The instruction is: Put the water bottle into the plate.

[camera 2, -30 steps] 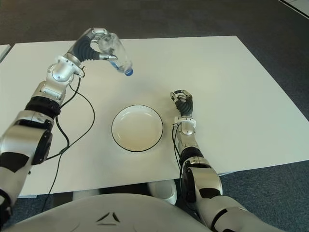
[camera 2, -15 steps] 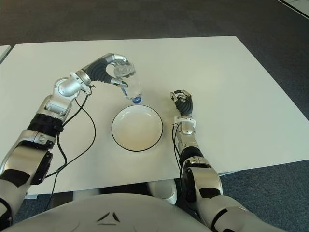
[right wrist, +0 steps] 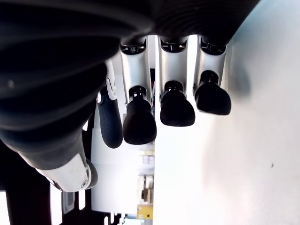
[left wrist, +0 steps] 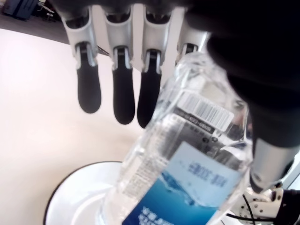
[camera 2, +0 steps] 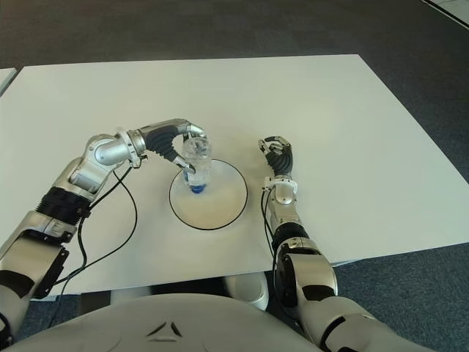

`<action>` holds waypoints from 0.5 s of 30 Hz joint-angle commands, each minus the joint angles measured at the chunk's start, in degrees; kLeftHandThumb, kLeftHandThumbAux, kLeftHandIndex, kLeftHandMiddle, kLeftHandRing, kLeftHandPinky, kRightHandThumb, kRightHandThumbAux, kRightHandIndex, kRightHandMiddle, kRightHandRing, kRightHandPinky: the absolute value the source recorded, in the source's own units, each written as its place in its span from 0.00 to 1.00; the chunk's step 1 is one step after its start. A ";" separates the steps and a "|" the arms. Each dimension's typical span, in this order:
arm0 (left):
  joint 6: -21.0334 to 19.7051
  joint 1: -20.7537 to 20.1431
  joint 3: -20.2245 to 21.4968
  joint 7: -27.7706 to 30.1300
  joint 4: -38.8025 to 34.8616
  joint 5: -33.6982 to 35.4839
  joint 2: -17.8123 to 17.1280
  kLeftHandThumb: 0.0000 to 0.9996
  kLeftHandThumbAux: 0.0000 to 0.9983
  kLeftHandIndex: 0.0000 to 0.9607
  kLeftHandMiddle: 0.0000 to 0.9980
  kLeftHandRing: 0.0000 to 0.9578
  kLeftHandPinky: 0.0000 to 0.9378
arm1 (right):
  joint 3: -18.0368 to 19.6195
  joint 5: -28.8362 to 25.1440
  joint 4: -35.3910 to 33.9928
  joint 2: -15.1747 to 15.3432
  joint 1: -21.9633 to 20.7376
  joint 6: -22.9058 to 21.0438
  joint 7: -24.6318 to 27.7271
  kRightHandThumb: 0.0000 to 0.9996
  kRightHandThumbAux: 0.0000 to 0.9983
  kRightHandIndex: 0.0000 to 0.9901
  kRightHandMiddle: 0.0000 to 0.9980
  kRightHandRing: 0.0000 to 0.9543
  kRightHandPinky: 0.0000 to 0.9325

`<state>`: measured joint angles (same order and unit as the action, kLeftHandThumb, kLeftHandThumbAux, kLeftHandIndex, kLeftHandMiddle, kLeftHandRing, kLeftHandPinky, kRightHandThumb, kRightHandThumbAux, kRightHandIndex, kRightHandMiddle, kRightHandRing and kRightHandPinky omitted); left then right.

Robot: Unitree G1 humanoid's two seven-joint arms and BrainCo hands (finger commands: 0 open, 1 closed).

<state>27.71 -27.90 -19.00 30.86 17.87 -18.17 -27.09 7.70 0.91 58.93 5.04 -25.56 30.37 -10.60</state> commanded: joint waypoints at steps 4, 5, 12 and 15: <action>2.59 1.14 -1.77 3.73 -2.77 1.06 -0.90 0.85 0.67 0.42 0.54 0.90 0.88 | -0.06 0.04 0.97 -0.46 1.14 -1.83 -0.06 0.70 0.73 0.44 0.82 0.85 0.87; 2.83 1.31 -2.01 4.29 -3.16 1.29 -0.97 0.85 0.67 0.42 0.54 0.90 0.88 | -0.05 0.03 1.02 -0.47 1.12 -1.78 -0.06 0.70 0.73 0.44 0.82 0.85 0.87; 3.73 2.91 -3.41 6.56 -5.39 2.19 -1.55 0.85 0.67 0.42 0.54 0.90 0.88 | -0.09 0.15 1.26 -0.51 1.02 -1.41 -0.23 0.70 0.73 0.44 0.82 0.85 0.87; 4.22 3.14 -3.70 6.89 -5.30 1.91 -1.69 0.85 0.67 0.42 0.54 0.90 0.89 | -0.12 0.21 1.35 -0.49 0.99 -1.32 -0.28 0.70 0.73 0.44 0.82 0.85 0.87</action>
<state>31.67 -25.87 -21.62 35.98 12.55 -15.77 -27.79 7.68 0.93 58.93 4.98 -25.55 30.37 -10.65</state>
